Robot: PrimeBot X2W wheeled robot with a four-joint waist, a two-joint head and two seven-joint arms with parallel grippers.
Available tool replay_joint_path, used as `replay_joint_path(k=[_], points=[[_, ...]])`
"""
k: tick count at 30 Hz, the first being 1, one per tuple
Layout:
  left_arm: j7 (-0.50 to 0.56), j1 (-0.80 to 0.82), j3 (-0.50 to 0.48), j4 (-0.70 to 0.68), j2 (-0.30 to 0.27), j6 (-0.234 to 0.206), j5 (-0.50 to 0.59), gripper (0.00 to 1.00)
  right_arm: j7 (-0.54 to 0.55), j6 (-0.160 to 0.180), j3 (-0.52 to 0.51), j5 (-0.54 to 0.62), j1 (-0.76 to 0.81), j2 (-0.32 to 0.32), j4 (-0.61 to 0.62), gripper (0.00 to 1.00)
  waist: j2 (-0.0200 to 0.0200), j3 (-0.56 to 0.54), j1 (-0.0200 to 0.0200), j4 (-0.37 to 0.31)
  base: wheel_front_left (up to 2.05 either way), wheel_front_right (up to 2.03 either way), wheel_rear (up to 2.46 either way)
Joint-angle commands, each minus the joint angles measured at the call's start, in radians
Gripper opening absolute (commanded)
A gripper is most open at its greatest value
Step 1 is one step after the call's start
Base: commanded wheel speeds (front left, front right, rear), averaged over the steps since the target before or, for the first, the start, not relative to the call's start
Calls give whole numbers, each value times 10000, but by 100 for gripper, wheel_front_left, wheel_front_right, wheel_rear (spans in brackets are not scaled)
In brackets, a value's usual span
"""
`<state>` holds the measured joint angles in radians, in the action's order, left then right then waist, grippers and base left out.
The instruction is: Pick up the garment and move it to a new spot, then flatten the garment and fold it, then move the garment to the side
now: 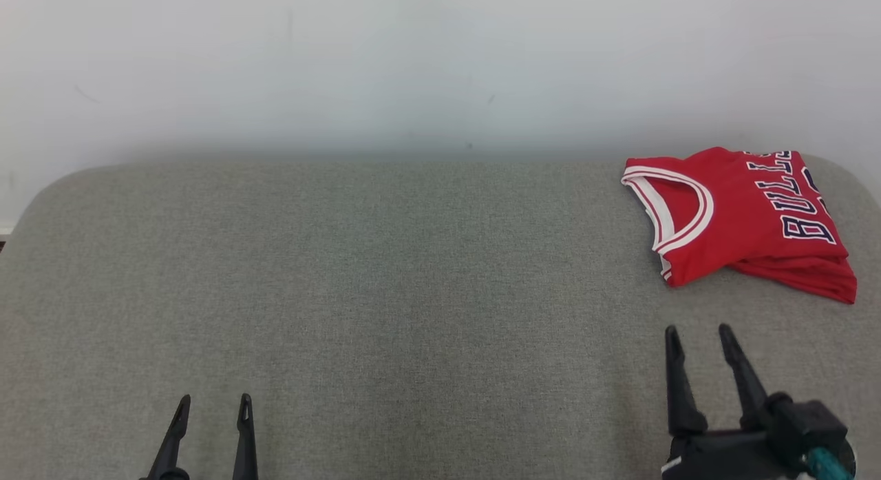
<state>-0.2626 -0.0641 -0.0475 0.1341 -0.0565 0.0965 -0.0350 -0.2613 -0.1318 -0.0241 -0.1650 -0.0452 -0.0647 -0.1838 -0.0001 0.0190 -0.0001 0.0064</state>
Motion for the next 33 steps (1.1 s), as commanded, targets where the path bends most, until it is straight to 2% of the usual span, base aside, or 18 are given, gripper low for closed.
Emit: replay_joint_path(k=[1,10,15,33], points=[[-26,-173,-1,-78,29,-54,-35,100,-40,23,98,153,373,91,290,100,1,-107,1,86,0,0,0],[-26,-375,102,-289,57,-188,-115,100,-40,23,531,-189,1361,143,824,100,1,-279,1,208,0,0,0],[-26,-414,137,-365,60,-243,-247,100,-40,23,443,-427,1673,144,861,100,1,-368,1,251,0,0,0],[-26,-620,283,-227,66,-114,-532,100,-41,23,236,-406,1803,145,570,100,1,-489,1,262,0,0,0]])
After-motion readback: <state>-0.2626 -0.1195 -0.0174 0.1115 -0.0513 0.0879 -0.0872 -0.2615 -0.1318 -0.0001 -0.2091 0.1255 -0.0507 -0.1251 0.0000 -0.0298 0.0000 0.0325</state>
